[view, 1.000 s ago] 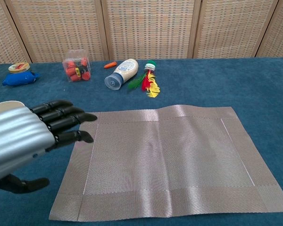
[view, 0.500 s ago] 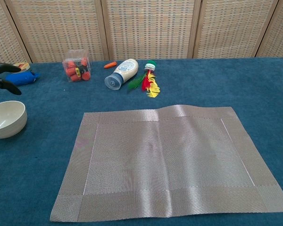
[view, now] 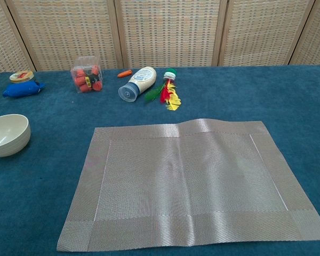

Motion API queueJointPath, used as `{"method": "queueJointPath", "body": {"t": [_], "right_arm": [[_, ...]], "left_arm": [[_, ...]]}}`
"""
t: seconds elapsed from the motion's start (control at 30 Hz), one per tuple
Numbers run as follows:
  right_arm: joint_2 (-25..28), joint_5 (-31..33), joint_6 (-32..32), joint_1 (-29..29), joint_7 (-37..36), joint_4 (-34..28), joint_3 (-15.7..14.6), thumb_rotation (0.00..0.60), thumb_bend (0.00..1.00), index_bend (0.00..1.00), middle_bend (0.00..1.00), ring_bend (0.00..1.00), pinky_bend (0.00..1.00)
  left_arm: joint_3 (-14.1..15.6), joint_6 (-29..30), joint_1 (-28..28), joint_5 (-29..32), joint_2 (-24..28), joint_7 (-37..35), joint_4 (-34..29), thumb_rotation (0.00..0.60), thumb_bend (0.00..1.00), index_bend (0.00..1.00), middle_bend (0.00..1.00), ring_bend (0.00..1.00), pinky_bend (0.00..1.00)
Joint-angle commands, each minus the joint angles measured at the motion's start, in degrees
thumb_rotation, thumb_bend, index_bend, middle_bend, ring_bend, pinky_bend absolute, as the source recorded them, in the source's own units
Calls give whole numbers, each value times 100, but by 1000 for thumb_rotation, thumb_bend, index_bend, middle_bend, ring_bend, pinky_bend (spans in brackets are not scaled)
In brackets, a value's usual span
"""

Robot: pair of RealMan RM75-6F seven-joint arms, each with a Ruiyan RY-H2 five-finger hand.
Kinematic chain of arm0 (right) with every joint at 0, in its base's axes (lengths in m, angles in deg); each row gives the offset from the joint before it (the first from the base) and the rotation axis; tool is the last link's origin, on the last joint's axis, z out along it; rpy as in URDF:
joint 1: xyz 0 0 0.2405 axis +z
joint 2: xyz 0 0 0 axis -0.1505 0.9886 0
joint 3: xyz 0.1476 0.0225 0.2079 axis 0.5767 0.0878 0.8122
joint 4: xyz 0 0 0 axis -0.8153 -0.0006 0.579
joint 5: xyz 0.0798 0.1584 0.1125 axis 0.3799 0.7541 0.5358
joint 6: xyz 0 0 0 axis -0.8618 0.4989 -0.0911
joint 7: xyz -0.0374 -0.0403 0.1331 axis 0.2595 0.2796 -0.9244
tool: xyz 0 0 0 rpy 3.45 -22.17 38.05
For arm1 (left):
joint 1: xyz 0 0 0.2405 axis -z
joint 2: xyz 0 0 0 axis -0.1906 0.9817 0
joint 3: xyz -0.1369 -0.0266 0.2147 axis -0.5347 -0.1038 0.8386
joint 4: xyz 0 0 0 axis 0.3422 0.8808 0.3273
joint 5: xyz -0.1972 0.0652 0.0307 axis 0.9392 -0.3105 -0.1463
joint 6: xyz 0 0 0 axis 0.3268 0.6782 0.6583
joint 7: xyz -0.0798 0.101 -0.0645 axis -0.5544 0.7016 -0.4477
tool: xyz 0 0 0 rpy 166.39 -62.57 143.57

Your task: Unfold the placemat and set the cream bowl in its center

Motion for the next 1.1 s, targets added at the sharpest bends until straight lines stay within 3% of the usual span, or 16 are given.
{"method": "queueJointPath", "body": {"t": [0.03, 0.57, 0.97, 1.1], "right_arm": [[-1, -10, -1, 0, 11, -12, -8, 600, 222, 77, 0, 0, 0], [-28, -46, -27, 7, 96, -32, -44, 600, 222, 77, 0, 0, 0], [-2, -39, 5, 7, 5, -29, -37, 600, 221, 77, 0, 0, 0], [-10, -88, 50, 9, -7, -27, -37, 600, 222, 77, 0, 0, 0]], "left_arm": [[-148, -250, -40, 223, -263, -361, 508, 600, 240, 310, 0, 0, 0], [-545, -898, 293, 418, -1154, -847, 1798, 600, 249, 425, 0, 0, 0], [-634, -1186, 506, 429, -1536, -682, 2120, 600, 263, 507, 0, 0, 0], [-612, -1098, 511, 338, -1610, -603, 2095, 600, 336, 610, 0, 0, 0]]}}
